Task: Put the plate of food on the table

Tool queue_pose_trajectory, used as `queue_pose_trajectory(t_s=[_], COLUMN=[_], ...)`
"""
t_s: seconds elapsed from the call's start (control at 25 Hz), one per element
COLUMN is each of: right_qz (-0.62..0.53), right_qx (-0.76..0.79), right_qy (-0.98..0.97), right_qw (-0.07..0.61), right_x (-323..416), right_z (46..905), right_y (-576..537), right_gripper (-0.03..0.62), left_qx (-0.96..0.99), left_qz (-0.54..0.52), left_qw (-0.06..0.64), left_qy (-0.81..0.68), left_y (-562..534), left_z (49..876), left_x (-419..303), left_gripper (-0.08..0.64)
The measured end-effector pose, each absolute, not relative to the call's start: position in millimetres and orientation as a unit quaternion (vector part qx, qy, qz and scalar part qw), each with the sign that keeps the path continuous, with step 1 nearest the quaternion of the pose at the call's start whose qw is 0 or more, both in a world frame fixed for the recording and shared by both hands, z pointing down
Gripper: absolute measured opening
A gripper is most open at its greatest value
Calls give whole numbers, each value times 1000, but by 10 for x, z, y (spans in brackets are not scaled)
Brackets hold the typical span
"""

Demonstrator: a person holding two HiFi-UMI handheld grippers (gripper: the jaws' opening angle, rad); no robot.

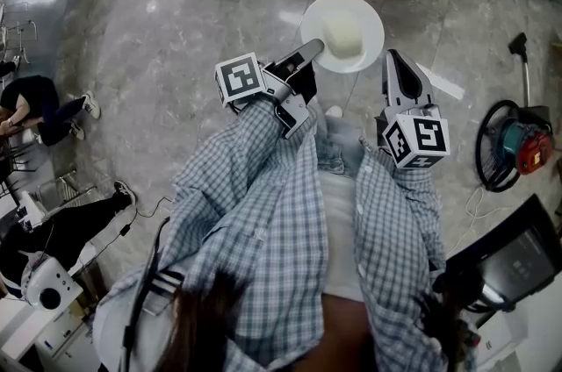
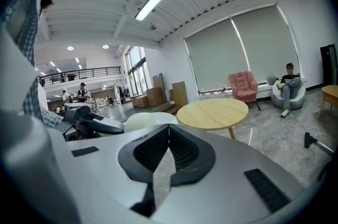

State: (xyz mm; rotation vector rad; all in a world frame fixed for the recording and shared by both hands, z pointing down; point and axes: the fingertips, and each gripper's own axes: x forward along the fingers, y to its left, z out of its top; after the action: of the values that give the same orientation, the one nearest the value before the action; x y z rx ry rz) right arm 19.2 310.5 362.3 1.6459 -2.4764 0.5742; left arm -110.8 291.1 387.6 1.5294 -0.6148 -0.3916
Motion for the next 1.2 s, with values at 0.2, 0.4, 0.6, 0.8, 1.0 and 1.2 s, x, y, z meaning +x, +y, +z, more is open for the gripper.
queue_pose_trajectory(t_s=[0.2, 0.4, 0.6, 0.8, 1.0, 1.2], right_qz=[194, 196, 202, 205, 204, 205], right_qx=[546, 548, 544, 544, 548, 552], right_qy=[-813, -812, -813, -813, -810, -807], right_qw=[57, 51, 45, 44, 46, 46], right_x=[299, 340, 327, 357, 427, 472], right_z=[3681, 3673, 3672, 3649, 3652, 3686], right_y=[3153, 3193, 3223, 3213, 3137, 3025], right_gripper=[8, 8, 8, 8, 8, 8], left_qx=[673, 674, 667, 666, 666, 667], left_qz=[-190, -195, -202, -196, -193, -192], left_qw=[662, 658, 662, 664, 666, 668], left_qy=[-270, -274, -276, -278, -275, -270], left_y=[2889, 2924, 2980, 2967, 2877, 2728], left_z=[3878, 3850, 3835, 3829, 3820, 3849], left_x=[-1058, -1054, -1040, -1017, -960, -905], left_gripper=[34, 34, 34, 34, 34, 34])
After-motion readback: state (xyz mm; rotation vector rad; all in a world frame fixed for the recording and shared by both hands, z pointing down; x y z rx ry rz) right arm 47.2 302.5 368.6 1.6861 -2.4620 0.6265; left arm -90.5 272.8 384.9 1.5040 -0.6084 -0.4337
